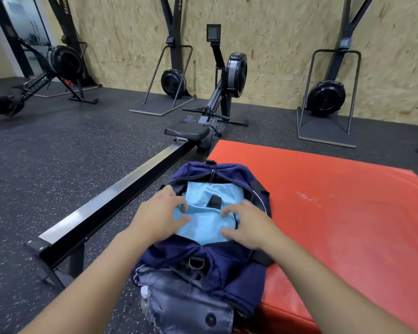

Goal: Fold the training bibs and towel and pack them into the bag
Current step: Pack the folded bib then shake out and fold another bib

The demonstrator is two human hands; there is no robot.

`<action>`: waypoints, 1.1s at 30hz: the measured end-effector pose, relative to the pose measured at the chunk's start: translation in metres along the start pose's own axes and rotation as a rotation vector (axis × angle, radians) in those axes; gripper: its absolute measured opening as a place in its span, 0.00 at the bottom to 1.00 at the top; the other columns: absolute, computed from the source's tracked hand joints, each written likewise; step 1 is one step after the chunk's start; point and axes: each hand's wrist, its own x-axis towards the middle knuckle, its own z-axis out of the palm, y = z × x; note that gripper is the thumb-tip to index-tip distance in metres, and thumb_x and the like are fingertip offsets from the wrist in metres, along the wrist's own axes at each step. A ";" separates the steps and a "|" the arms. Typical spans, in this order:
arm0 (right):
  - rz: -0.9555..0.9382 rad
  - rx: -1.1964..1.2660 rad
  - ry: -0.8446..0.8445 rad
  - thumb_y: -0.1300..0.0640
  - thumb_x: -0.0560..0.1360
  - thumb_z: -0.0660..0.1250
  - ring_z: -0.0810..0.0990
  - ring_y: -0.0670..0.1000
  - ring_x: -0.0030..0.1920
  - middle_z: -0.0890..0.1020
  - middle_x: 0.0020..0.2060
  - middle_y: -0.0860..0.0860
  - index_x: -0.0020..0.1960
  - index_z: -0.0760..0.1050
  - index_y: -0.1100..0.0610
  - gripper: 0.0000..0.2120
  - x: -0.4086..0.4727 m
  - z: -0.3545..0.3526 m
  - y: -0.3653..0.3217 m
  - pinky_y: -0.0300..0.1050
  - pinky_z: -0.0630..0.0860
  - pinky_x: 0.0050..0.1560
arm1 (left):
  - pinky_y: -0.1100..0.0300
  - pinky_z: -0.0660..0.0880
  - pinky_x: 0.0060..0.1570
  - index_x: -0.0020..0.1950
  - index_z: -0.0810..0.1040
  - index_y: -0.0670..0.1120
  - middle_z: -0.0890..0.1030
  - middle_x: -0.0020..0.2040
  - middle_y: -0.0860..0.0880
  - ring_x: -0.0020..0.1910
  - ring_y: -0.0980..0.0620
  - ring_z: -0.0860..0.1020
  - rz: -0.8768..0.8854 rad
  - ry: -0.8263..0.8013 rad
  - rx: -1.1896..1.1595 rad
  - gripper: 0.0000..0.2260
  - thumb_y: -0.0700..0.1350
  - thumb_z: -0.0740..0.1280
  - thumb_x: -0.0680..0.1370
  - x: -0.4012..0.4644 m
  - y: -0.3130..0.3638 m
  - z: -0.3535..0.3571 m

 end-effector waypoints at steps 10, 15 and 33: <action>0.024 -0.150 0.146 0.49 0.85 0.47 0.37 0.54 0.80 0.42 0.81 0.51 0.82 0.43 0.52 0.28 0.051 0.067 -0.026 0.55 0.38 0.79 | 0.49 0.63 0.70 0.67 0.78 0.47 0.79 0.67 0.48 0.71 0.45 0.73 0.093 0.192 0.094 0.22 0.49 0.51 0.79 0.041 0.009 0.084; 0.072 -0.117 0.209 0.41 0.68 0.36 0.33 0.50 0.79 0.39 0.81 0.49 0.81 0.39 0.55 0.43 0.069 0.088 -0.015 0.52 0.33 0.78 | 0.46 0.53 0.76 0.80 0.61 0.48 0.57 0.81 0.50 0.80 0.50 0.51 0.138 0.087 0.021 0.32 0.51 0.45 0.76 0.049 -0.001 0.105; 0.006 -0.096 0.212 0.34 0.72 0.24 0.33 0.47 0.79 0.40 0.81 0.48 0.82 0.41 0.54 0.44 0.066 0.098 -0.004 0.49 0.33 0.78 | 0.56 0.38 0.78 0.81 0.49 0.54 0.41 0.78 0.62 0.76 0.64 0.34 0.086 0.024 -0.201 0.35 0.63 0.34 0.76 0.046 0.000 0.110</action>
